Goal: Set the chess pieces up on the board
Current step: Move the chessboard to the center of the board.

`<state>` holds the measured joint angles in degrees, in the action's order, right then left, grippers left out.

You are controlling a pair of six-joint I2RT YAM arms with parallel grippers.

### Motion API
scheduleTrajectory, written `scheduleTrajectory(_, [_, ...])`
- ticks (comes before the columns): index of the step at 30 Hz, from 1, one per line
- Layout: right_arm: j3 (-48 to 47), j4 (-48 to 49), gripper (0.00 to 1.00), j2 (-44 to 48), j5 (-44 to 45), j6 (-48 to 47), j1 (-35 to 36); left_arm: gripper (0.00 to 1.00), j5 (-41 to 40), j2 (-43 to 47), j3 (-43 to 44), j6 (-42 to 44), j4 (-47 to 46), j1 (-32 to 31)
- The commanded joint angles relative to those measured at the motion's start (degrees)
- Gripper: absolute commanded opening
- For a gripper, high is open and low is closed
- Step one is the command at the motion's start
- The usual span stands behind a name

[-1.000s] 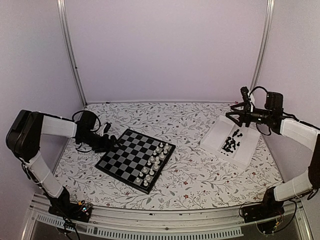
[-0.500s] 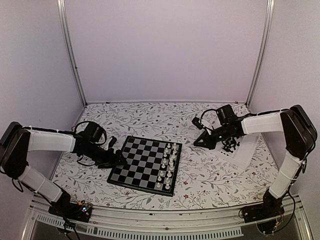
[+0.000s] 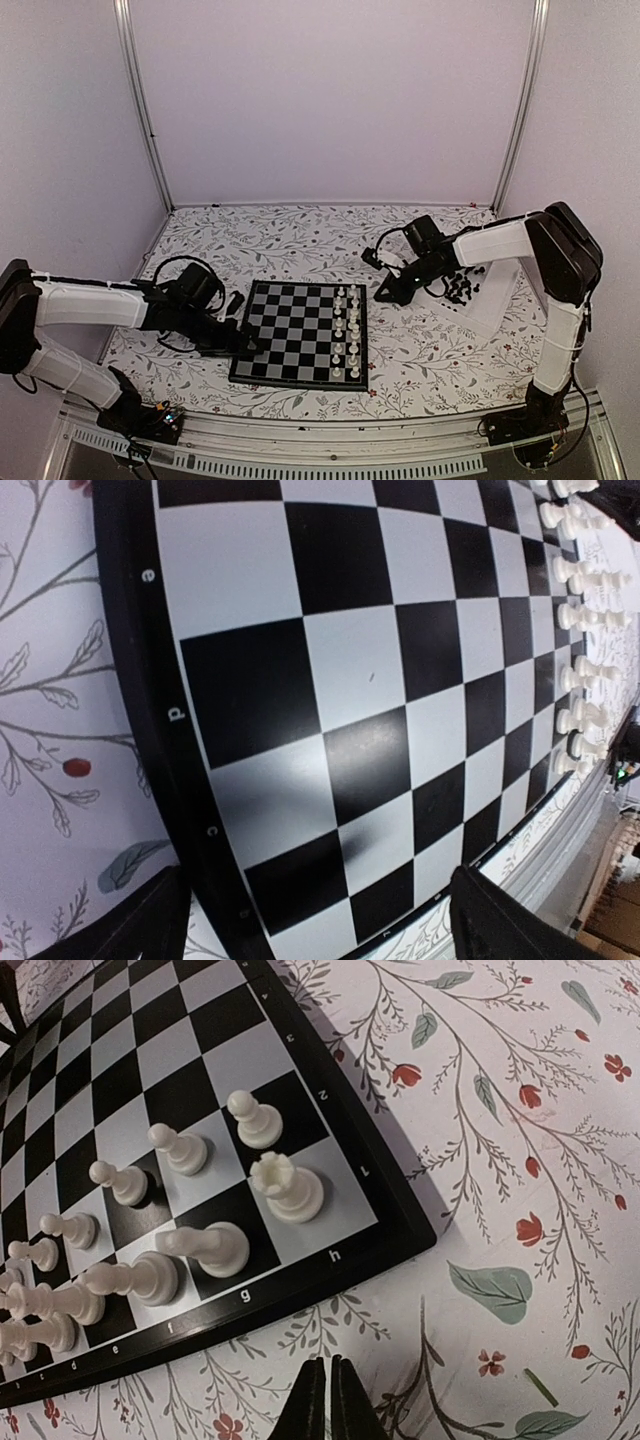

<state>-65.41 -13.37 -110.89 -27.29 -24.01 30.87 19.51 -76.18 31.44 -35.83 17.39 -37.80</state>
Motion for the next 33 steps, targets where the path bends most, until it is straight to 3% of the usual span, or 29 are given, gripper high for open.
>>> scheduleTrajectory(1, [-4.4,-2.6,0.05,-3.4,2.4,1.0,1.0,0.92,-1.8,1.1,-2.2,-3.5,4.7,-2.4])
scheduleTrajectory(9, [-13.9,-6.7,0.04,-10.1,2.0,2.4,1.5,0.92,-3.9,2.1,-0.7,-4.1,6.6,-5.0])
scheduleTrajectory(15, [-14.3,-9.4,0.08,-5.8,5.3,1.1,0.8,0.91,-12.5,5.2,12.7,-0.2,20.5,-5.2])
scheduleTrajectory(20, [-7.4,-10.1,0.33,6.1,8.9,-1.4,-3.2,0.91,-19.2,1.6,28.4,8.7,24.1,-5.3])
scheduleTrajectory(24, [-2.2,-14.8,0.48,11.9,9.7,-3.8,-8.4,0.91,-22.2,-3.1,38.7,16.6,19.3,-5.4])
scheduleTrajectory(29, [7.1,-17.2,0.58,18.3,10.6,-8.8,-9.8,0.93,-22.1,-9.1,45.9,24.0,10.9,-5.4])
scheduleTrajectory(33, [8.5,-18.2,0.63,19.6,10.0,-9.3,-9.9,0.94,-20.7,-13.5,46.9,27.6,2.9,-5.4])
